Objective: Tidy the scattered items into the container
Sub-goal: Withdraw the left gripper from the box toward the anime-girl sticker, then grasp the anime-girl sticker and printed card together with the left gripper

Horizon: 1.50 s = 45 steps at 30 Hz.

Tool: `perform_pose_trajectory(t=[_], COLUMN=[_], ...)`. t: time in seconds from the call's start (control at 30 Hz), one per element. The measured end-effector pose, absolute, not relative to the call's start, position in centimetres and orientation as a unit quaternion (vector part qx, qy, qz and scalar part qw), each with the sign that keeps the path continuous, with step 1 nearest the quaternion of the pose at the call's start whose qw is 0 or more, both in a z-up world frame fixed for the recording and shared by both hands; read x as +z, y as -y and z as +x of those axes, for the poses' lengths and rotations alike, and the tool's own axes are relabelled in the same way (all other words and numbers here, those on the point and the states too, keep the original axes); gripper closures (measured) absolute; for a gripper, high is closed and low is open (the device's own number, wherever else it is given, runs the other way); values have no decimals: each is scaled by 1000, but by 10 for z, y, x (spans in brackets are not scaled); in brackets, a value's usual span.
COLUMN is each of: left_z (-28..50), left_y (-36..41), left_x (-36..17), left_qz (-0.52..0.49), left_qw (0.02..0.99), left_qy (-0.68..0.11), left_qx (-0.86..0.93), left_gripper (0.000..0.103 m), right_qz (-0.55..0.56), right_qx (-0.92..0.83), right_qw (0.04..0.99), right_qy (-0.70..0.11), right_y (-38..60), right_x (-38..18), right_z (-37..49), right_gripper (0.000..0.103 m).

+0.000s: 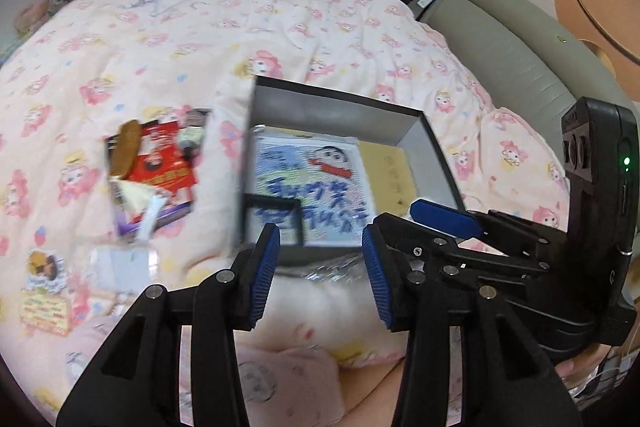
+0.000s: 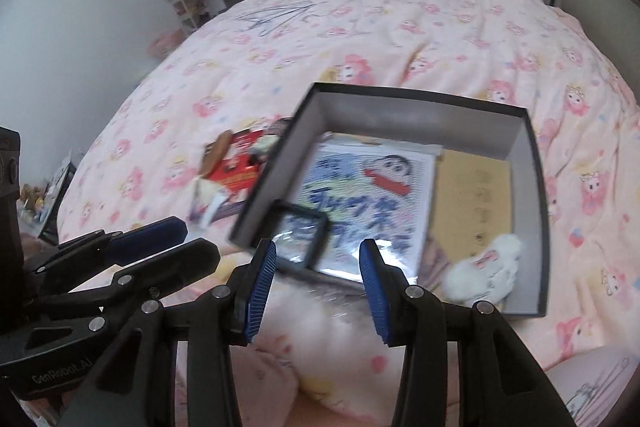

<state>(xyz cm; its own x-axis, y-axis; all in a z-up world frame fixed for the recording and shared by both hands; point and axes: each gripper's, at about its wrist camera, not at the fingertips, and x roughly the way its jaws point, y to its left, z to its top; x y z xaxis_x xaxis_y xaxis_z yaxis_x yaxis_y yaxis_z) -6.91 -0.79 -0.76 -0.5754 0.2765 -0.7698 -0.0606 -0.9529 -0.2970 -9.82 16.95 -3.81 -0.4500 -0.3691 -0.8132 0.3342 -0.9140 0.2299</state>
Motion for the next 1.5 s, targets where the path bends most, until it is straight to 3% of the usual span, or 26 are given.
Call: perform_pose_trajectory(t=[0.27,0.67,0.97,1.27,1.37,1.43,1.5], left_z=[-19,45,54,41,27,21,18], left_y=[88,208,277,348,362,360,354], left_x=[-13,-60,-127,-166,-180,-188,-195], left_qz=[-438,-431,-449,-440,-447,-459,-476], left_qw=[35,-57,-132,-218,-210,-203,-204], left_qy=[158,251,339,348,358,358,352], left_qx=[884,865,816,798,793,787,780], left_gripper=[60,58,58,58,61,73,75], right_qz=[485,538,601,669,692,710,721], right_qx=[-829,-748,-697,-622,-596,-572,-556], right_qw=[278,378,383,398,396,400,402], right_qy=[-23,-85,-76,-87,-93,-95,-98], right_y=[-82,53,104,154,169,177,183], right_x=[-35,-77,-117,-159,-178,-190,-199], right_z=[-73,-48,-74,-100,-108,-111,-110], right_gripper=[64,64,64,64,64,64,64])
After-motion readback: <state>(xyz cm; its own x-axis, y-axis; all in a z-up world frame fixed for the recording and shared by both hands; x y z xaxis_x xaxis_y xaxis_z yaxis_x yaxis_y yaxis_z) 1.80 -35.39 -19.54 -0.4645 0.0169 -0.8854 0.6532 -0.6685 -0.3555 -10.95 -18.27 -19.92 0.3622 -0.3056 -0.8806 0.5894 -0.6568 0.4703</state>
